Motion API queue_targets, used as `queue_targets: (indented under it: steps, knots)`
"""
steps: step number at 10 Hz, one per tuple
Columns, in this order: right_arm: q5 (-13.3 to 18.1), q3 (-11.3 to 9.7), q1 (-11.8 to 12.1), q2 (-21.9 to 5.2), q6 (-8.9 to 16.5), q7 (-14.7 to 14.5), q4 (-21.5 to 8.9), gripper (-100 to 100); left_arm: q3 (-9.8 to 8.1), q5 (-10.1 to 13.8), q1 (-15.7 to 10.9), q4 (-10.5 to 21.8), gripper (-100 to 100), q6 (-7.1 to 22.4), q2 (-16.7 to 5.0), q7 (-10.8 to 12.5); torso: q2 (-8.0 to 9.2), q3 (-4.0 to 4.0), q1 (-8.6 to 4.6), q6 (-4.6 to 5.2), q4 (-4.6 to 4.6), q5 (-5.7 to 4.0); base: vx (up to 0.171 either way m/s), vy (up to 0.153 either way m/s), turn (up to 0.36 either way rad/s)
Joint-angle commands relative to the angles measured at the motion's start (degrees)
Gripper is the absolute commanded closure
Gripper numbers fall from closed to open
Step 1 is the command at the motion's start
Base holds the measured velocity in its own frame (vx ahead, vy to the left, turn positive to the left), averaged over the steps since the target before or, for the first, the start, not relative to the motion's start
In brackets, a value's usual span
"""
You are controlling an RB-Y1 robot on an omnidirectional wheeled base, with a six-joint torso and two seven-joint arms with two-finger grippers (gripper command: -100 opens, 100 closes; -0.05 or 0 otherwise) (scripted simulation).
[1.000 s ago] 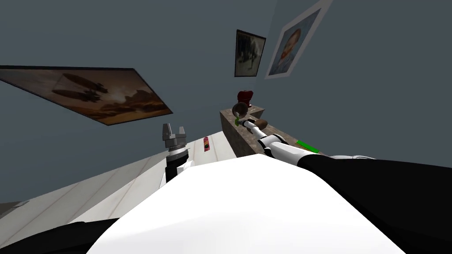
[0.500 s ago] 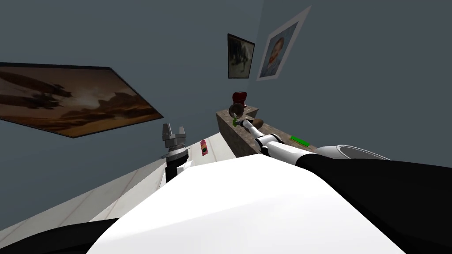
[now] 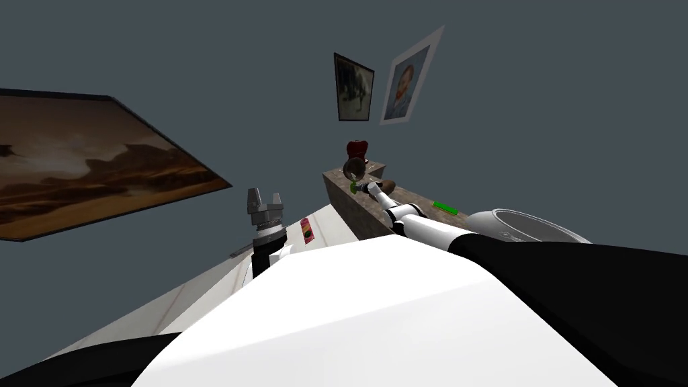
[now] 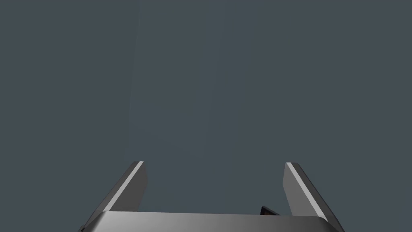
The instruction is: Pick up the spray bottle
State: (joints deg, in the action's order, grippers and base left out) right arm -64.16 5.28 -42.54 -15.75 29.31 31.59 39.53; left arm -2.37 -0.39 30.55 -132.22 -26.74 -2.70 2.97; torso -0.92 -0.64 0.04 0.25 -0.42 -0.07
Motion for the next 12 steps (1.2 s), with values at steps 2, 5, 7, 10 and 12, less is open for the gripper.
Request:
queue_targets:
  steps: [2, 5, 7, 10, 12]
  knots:
    - [-1.34, 2.88, -0.90, 2.02, 3.44, -3.94, -0.73, 100, 0.00, 0.00, -0.01, 0.00, 0, 0.00, 0.00, 0.00, 0.08, 0.03, -0.14, -0.02, -0.01, -0.02, 0.024, 0.038, -0.159]
    - [-1.34, 2.88, -0.90, 2.02, 3.63, -4.36, -0.73, 100, 0.00, 0.00, -0.01, 0.00, 0, 0.00, 0.00, 0.00, 0.05, 0.01, -0.17, -0.01, -0.03, -0.04, 0.017, 0.031, -0.146]
    - [-1.34, 2.88, -0.90, 2.02, 3.63, -7.48, -0.73, 100, 0.00, 0.00, -0.02, 0.00, 0, 0.00, -0.01, 0.00, 0.12, 0.05, -0.32, -0.06, -0.01, -0.08, -0.008, -0.008, 0.024]
    - [-2.80, 5.44, -2.01, 3.89, 6.47, -13.01, -1.93, 100, 0.00, 0.00, 0.00, 0.00, 0, 0.00, 0.00, 0.00, -0.03, -0.05, -0.04, 0.00, -0.06, 0.00, 0.040, 0.055, -0.226]
    - [-4.26, 7.99, -3.12, 5.75, 9.31, -17.23, -3.12, 100, 0.00, 0.00, 0.00, 0.00, 0, 0.00, 0.00, 0.00, 0.01, 0.00, -0.09, -0.04, -0.02, -0.02, 0.027, 0.050, -0.283]
